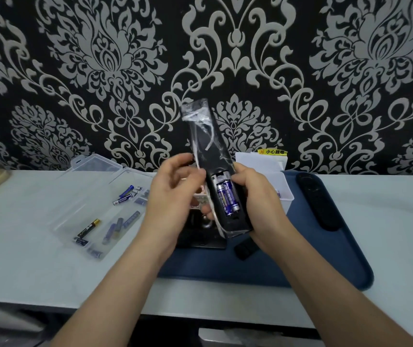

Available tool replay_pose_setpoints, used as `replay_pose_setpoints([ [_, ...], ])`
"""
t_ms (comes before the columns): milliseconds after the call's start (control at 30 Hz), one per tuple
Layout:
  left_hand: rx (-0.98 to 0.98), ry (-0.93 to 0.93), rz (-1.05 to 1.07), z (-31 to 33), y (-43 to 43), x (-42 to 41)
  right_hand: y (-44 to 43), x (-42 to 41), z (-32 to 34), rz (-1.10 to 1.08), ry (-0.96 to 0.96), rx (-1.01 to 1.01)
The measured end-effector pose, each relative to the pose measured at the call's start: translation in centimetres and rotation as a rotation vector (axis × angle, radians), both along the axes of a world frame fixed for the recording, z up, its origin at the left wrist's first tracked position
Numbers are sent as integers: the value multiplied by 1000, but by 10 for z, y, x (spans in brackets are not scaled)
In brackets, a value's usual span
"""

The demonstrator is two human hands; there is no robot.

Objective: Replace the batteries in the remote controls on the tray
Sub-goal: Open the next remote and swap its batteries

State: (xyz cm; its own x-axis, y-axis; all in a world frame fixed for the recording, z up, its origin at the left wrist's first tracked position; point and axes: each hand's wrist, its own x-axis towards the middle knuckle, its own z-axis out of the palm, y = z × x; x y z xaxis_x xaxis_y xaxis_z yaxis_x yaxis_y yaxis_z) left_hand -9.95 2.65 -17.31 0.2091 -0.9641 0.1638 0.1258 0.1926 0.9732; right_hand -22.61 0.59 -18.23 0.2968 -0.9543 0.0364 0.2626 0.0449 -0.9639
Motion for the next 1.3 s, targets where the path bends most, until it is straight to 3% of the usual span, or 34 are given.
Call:
replay_pose_setpoints([
  [100, 40, 68, -138, 1, 1, 8, 3, 1, 3, 54, 25, -7],
  [267, -89, -94, 10, 0, 1, 8, -1, 0, -2, 28, 184, 35],
  [433, -156, -207, 31, -3, 5, 5, 0, -5, -2, 220, 131, 227],
  [600, -179, -210, 53, -3, 4, 5, -6, -2, -7, 180, 42, 322],
  [1067, -194, -177, 67, -3, 3, 9, -2, 3, -7, 194, -51, 350],
  [1300, -249, -293, 86, -7, 3, 11, -5, 12, -15, 167, -83, 450],
])
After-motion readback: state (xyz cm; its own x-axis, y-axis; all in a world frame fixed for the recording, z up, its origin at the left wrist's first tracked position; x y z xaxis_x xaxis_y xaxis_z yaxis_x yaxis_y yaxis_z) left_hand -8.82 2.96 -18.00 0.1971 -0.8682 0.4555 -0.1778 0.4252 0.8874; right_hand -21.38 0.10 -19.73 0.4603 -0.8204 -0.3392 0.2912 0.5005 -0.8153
